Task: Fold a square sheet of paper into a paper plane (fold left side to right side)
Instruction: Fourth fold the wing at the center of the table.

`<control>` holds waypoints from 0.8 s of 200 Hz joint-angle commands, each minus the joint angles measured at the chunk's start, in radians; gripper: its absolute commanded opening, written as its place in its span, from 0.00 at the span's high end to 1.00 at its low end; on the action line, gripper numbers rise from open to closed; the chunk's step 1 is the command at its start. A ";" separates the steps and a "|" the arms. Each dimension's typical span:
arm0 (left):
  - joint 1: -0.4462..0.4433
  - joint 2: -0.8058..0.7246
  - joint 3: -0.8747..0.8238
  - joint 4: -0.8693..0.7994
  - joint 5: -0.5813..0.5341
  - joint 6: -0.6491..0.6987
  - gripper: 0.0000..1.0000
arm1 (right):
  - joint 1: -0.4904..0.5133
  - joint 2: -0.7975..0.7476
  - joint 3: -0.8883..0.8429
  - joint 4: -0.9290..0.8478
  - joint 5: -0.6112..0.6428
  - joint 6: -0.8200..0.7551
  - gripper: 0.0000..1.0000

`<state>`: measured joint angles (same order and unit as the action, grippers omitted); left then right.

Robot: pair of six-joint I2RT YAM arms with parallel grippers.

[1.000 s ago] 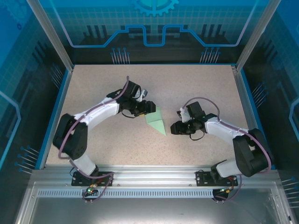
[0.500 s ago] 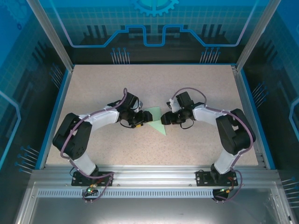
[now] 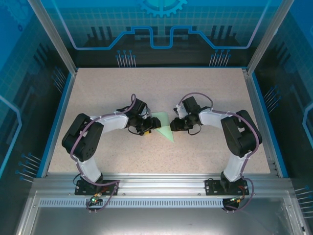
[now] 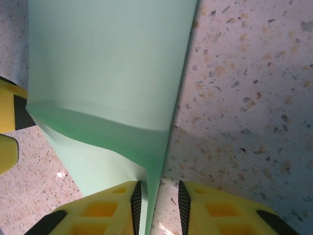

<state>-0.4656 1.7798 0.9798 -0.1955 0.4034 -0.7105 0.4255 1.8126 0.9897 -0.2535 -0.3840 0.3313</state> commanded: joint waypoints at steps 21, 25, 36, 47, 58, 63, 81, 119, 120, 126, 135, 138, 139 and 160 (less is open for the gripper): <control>0.000 0.049 0.062 0.041 0.051 -0.031 0.35 | 0.004 0.021 0.029 -0.027 0.006 -0.016 0.72; -0.001 0.052 0.065 0.043 0.051 -0.032 0.36 | 0.004 0.021 0.029 -0.027 0.007 -0.017 0.72; -0.005 0.058 0.075 0.044 0.046 -0.035 0.42 | 0.003 0.019 0.028 -0.029 0.008 -0.018 0.72; -0.009 0.062 0.084 0.044 0.041 -0.035 0.47 | 0.004 0.018 0.026 -0.029 0.011 -0.019 0.73; -0.010 0.066 0.092 0.042 0.036 -0.037 0.53 | 0.003 0.013 0.022 -0.024 0.014 -0.018 0.73; -0.011 0.066 0.095 0.039 0.033 -0.038 0.57 | 0.003 0.009 0.017 -0.019 0.016 -0.018 0.73; -0.016 0.063 0.099 0.037 0.025 -0.043 0.68 | 0.003 -0.017 0.003 -0.009 0.029 -0.018 0.72; -0.021 0.052 0.120 -0.001 0.005 -0.035 0.78 | 0.004 -0.105 -0.037 0.005 0.081 -0.034 0.60; -0.022 0.052 0.121 -0.003 0.004 -0.035 0.78 | 0.004 -0.107 -0.038 0.005 0.083 -0.035 0.59; -0.023 0.052 0.124 -0.008 0.002 -0.034 0.79 | 0.003 -0.123 -0.044 0.004 0.092 -0.036 0.57; -0.024 0.050 0.126 -0.012 0.001 -0.033 0.79 | 0.006 -0.153 -0.059 0.008 0.111 -0.036 0.54; -0.024 0.051 0.128 -0.012 0.002 -0.033 0.79 | 0.007 -0.163 -0.065 0.011 0.116 -0.037 0.53; -0.024 0.051 0.127 -0.013 0.002 -0.033 0.79 | 0.007 -0.167 -0.066 0.013 0.118 -0.037 0.52; -0.029 0.051 0.130 -0.022 -0.004 -0.033 0.80 | 0.033 -0.230 -0.103 0.029 0.154 -0.049 0.49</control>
<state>-0.4854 1.8317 1.0786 -0.1787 0.4145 -0.7574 0.4271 1.6585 0.9260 -0.2428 -0.2867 0.3050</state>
